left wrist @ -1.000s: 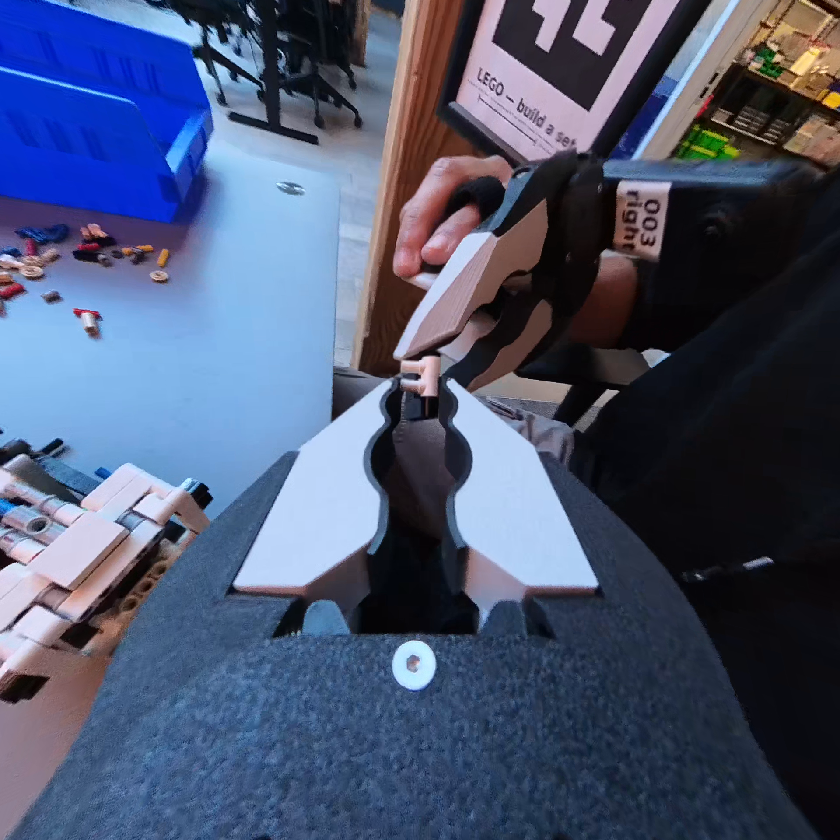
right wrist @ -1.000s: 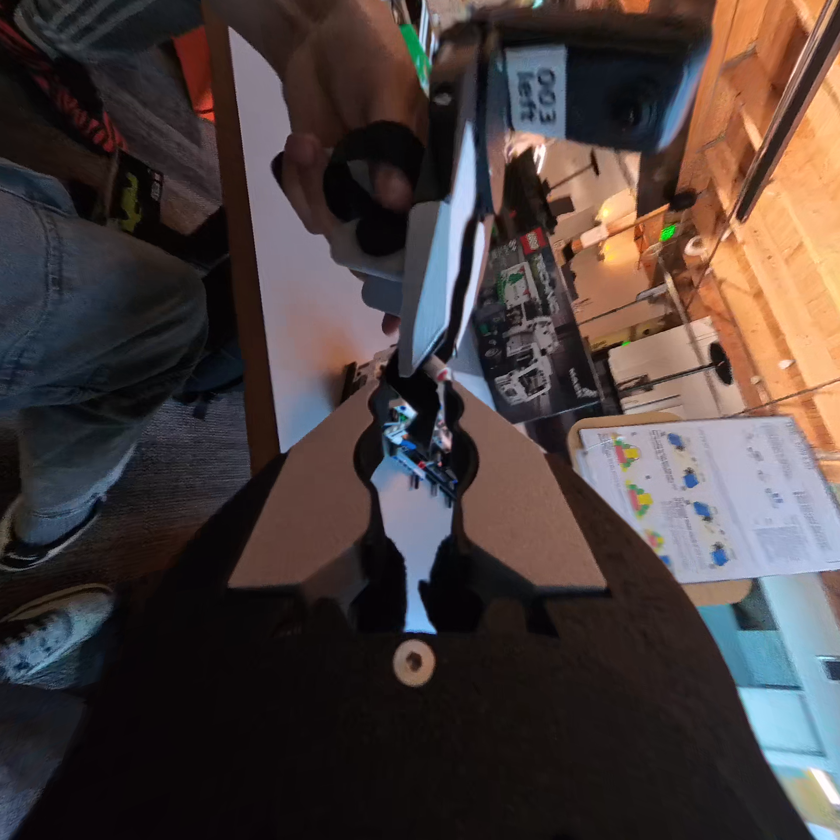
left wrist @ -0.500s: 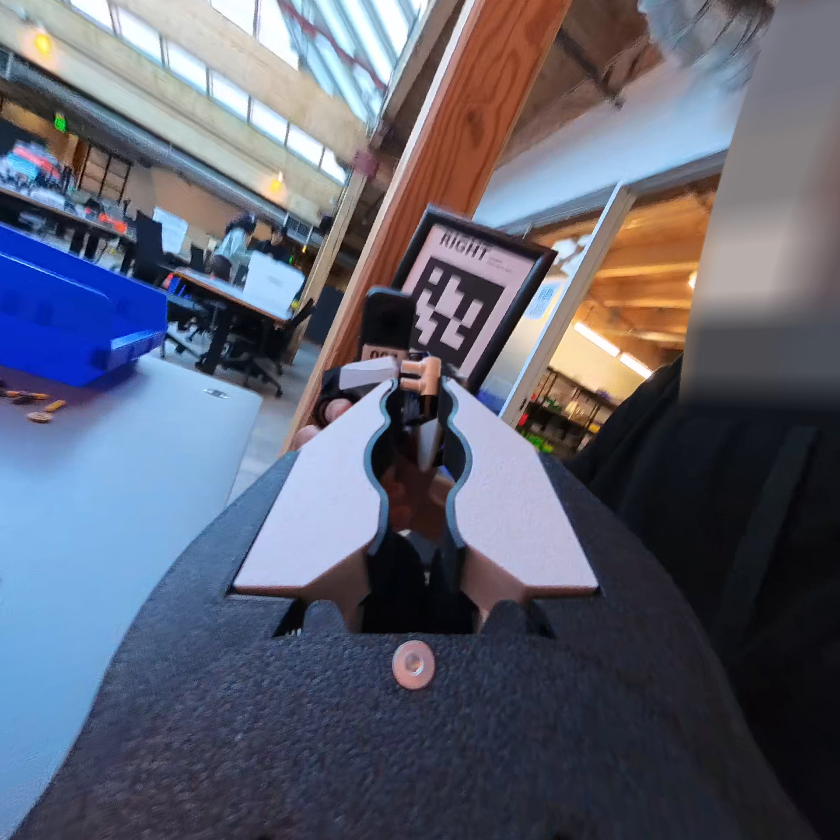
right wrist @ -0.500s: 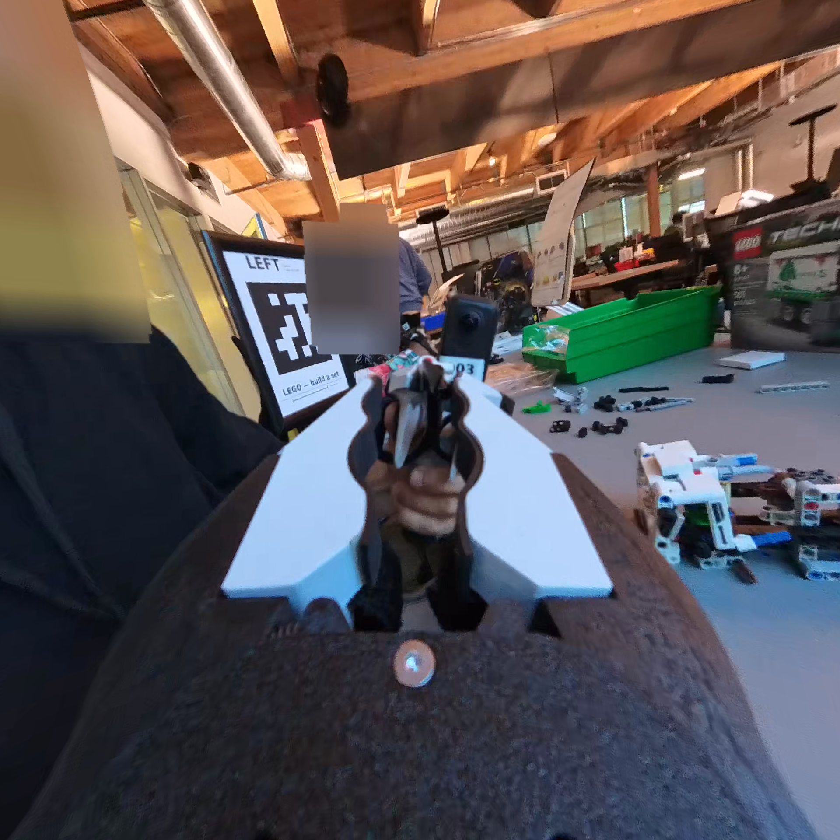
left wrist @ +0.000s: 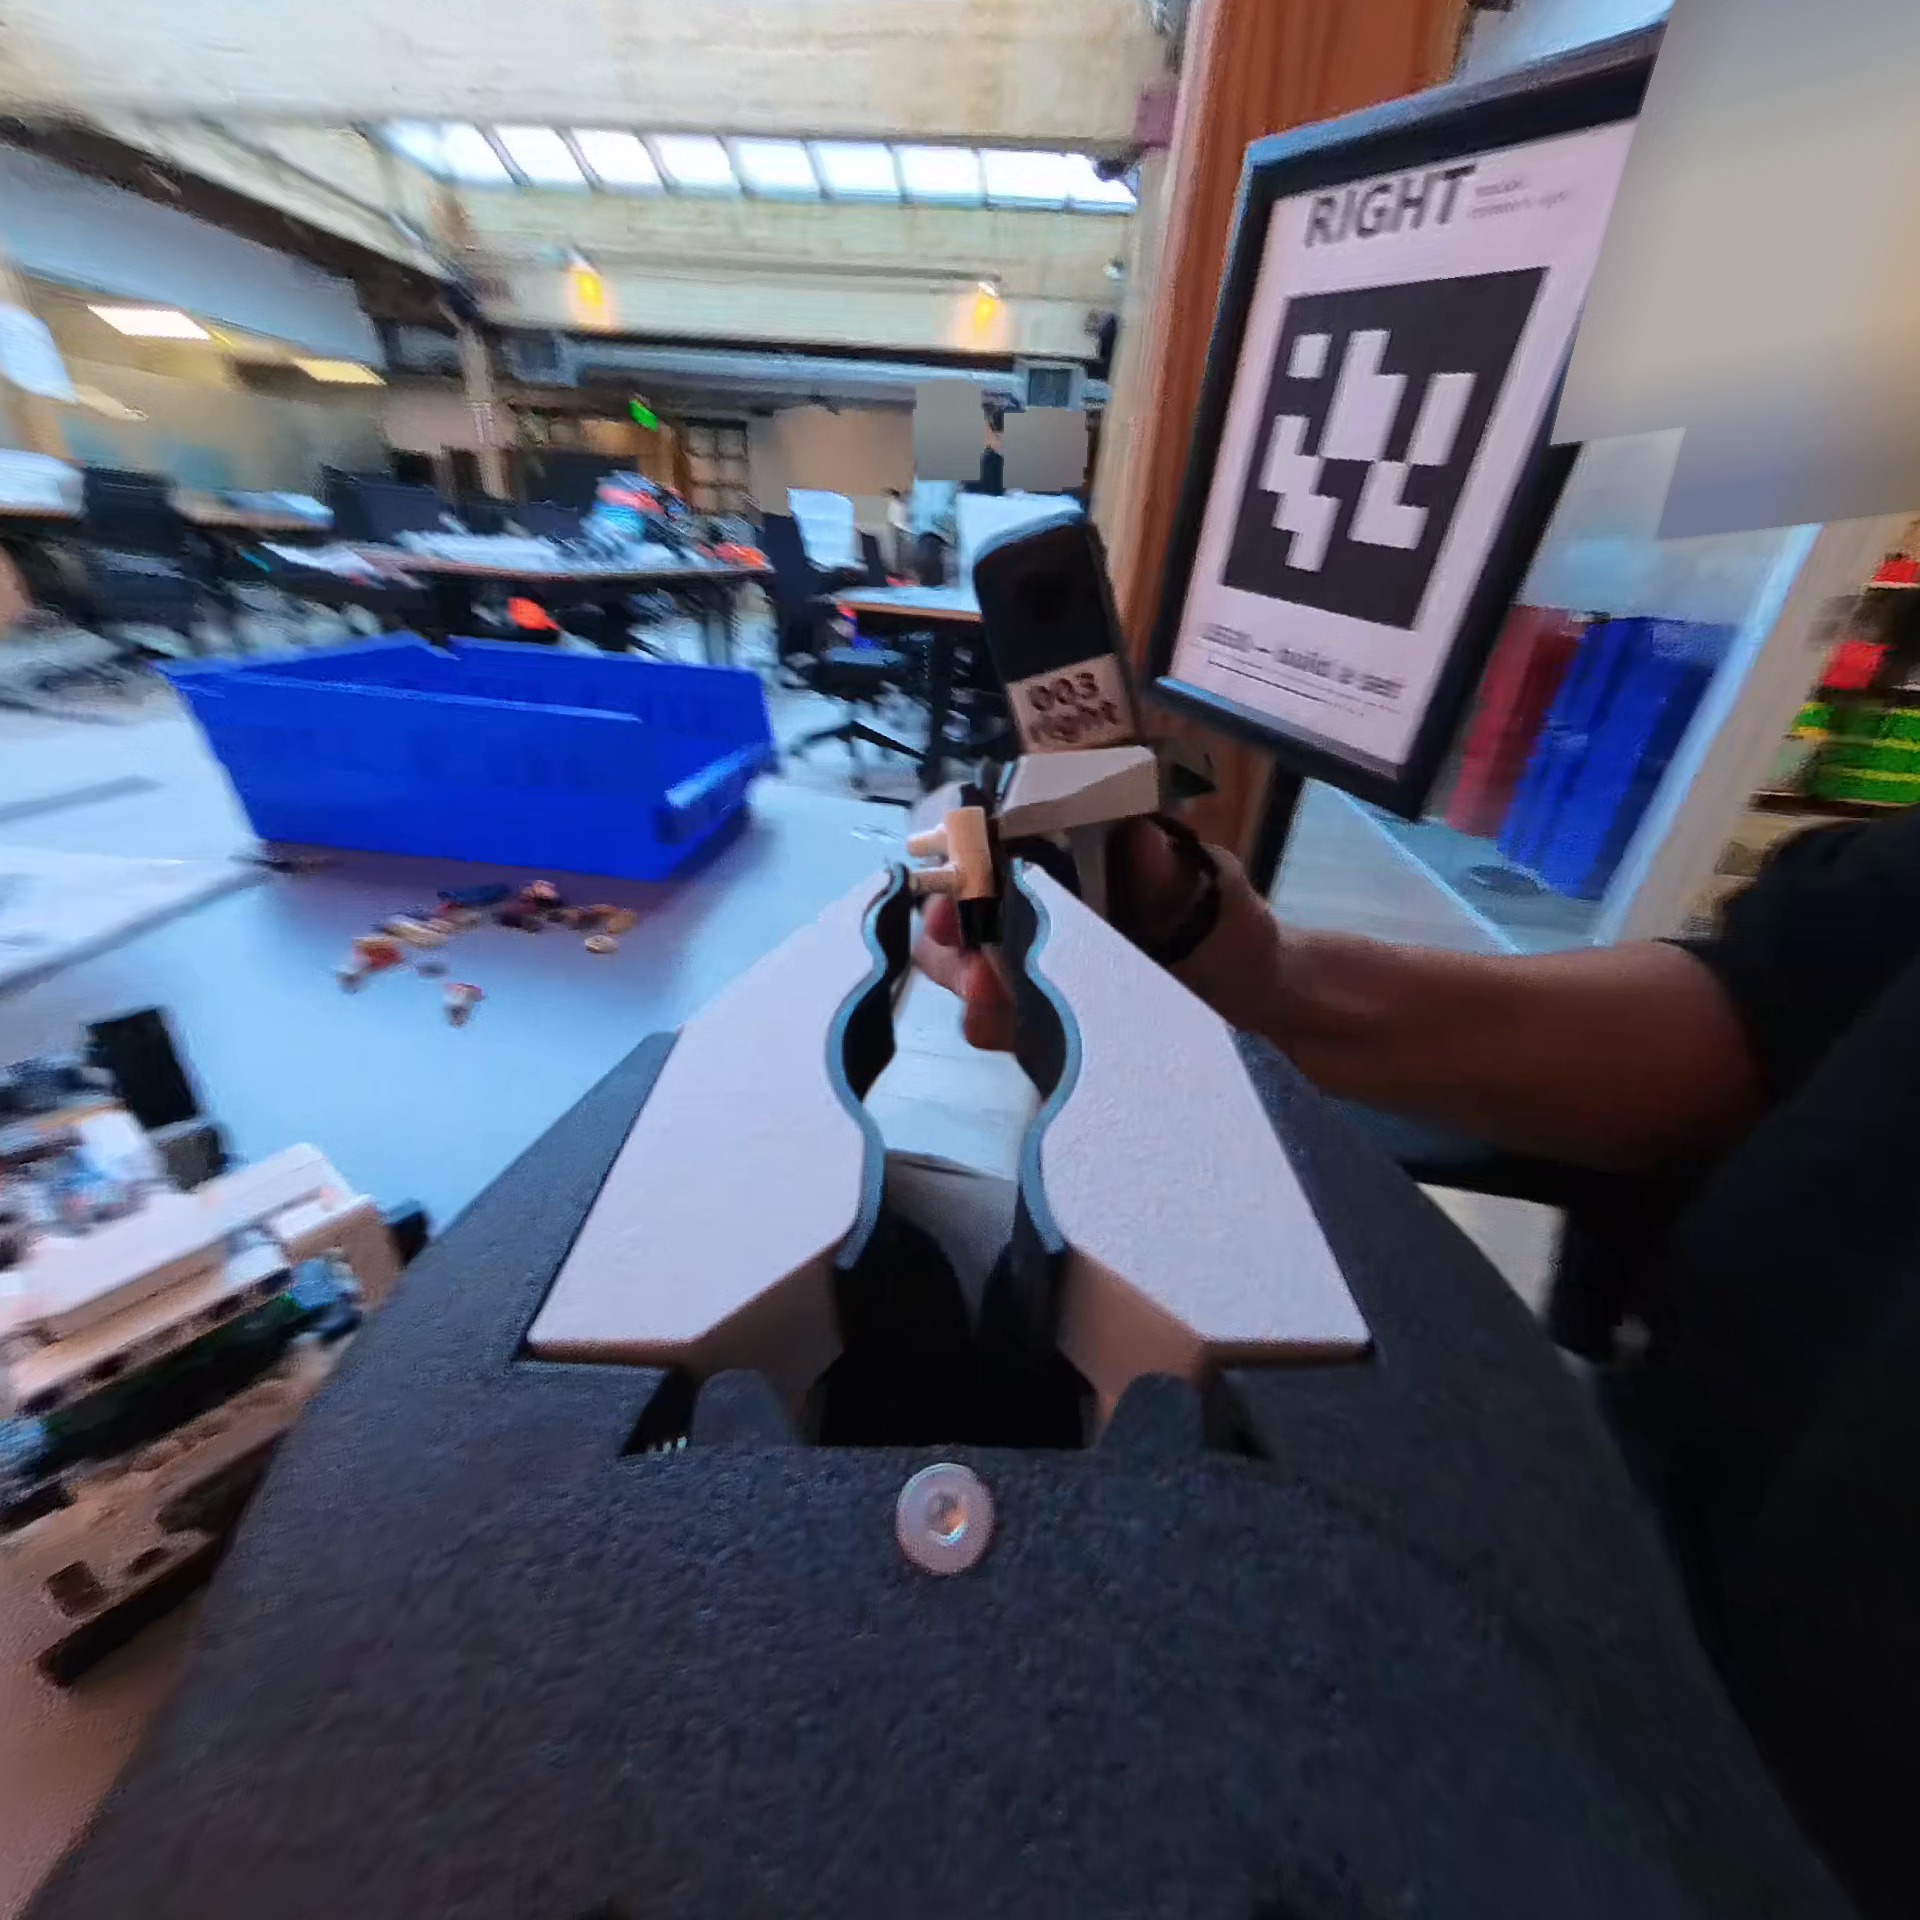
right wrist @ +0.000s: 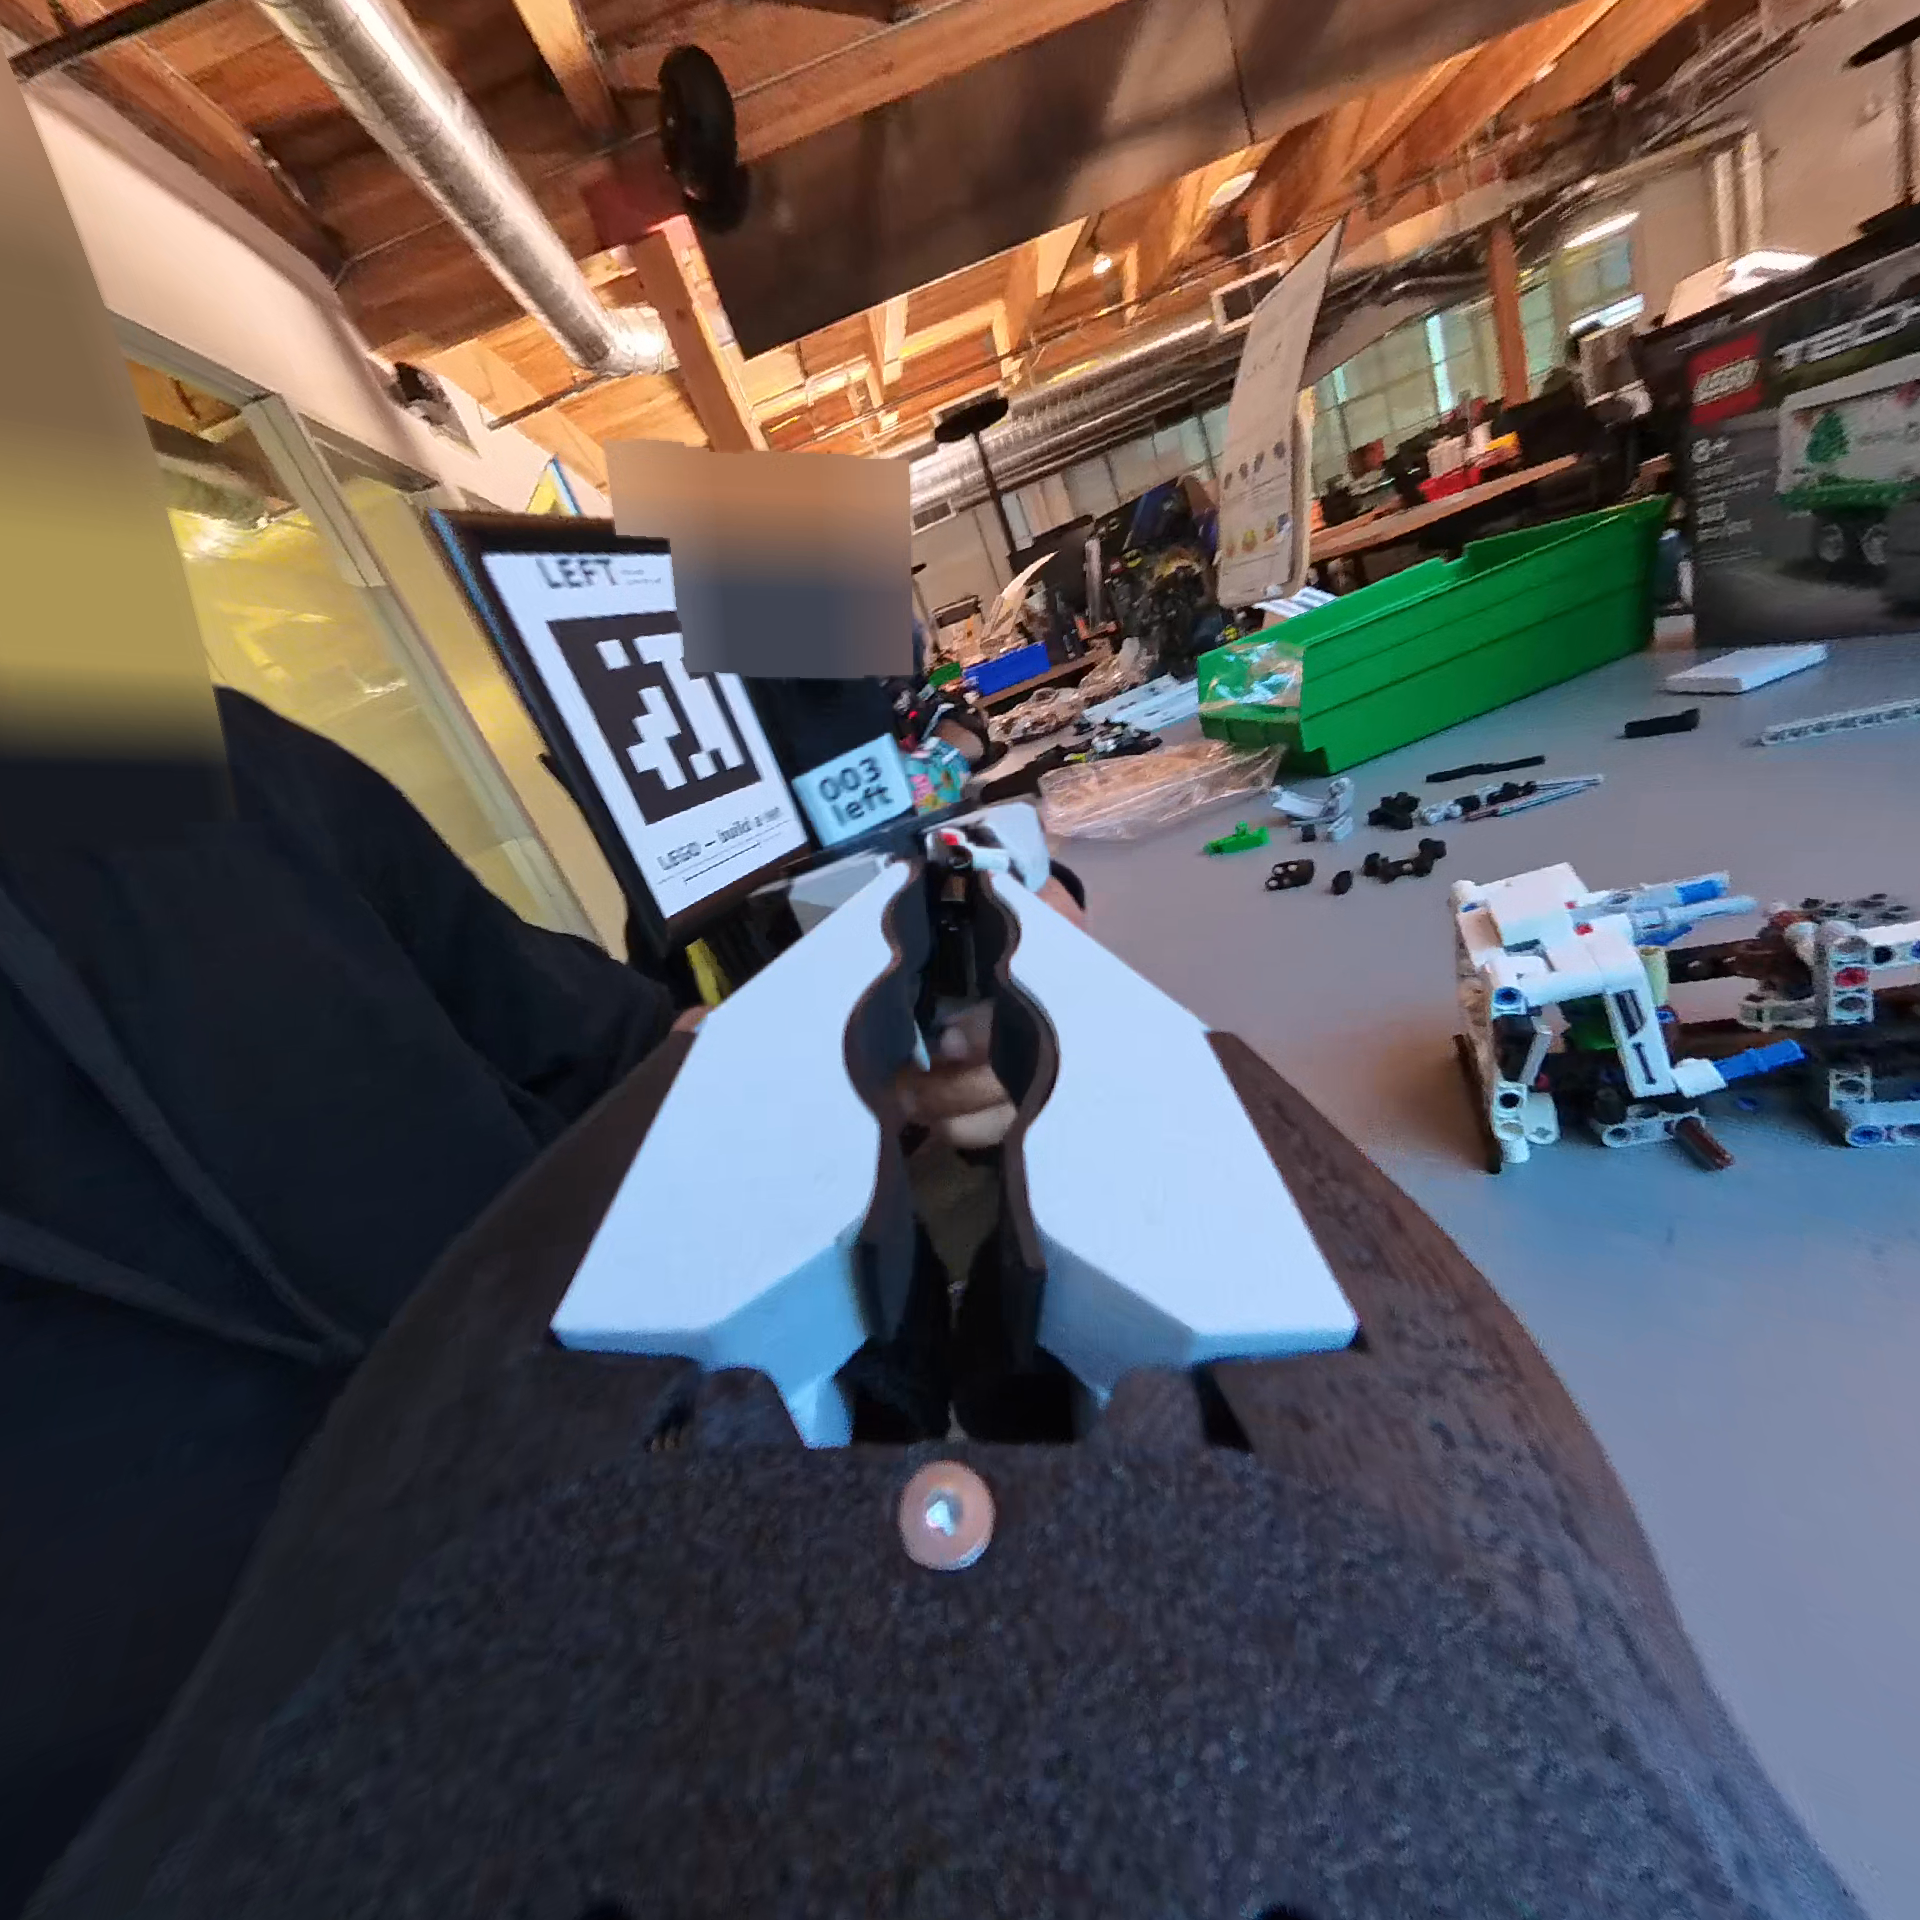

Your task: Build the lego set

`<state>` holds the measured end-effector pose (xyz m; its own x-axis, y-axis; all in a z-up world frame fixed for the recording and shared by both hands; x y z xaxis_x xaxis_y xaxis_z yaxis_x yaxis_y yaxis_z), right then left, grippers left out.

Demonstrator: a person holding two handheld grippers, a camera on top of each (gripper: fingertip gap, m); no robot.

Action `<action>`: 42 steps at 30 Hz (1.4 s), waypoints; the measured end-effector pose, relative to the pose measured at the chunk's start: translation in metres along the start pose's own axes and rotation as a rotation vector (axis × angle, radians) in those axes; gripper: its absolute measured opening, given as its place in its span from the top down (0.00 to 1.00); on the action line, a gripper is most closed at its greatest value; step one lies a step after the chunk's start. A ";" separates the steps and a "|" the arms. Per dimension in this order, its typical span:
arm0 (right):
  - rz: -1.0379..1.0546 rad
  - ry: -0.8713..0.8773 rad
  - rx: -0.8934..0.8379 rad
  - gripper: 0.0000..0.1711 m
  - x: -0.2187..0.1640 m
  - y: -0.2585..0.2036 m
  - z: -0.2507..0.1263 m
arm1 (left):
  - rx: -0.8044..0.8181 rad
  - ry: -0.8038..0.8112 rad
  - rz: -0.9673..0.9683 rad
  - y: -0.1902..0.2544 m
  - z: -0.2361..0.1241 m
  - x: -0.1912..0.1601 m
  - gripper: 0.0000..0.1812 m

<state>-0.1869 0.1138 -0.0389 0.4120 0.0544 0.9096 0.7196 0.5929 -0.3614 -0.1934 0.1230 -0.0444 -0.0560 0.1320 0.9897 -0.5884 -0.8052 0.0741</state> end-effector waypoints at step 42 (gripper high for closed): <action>-0.036 -0.267 0.071 0.97 -0.025 -0.009 -0.001 | -0.295 -0.342 0.116 0.014 -0.016 -0.019 0.88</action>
<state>-0.2033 0.1060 -0.0586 0.2186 0.2366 0.9467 0.6865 0.6522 -0.3215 -0.2136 0.1179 -0.0641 0.1051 -0.1880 0.9765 -0.8009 -0.5981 -0.0289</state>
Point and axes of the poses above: each gripper's, where its closed fingertips meet, z out along the fingers, x out of its top, y = z × x across the jaws, the point moved 1 cm from there along -z, back along the fingers
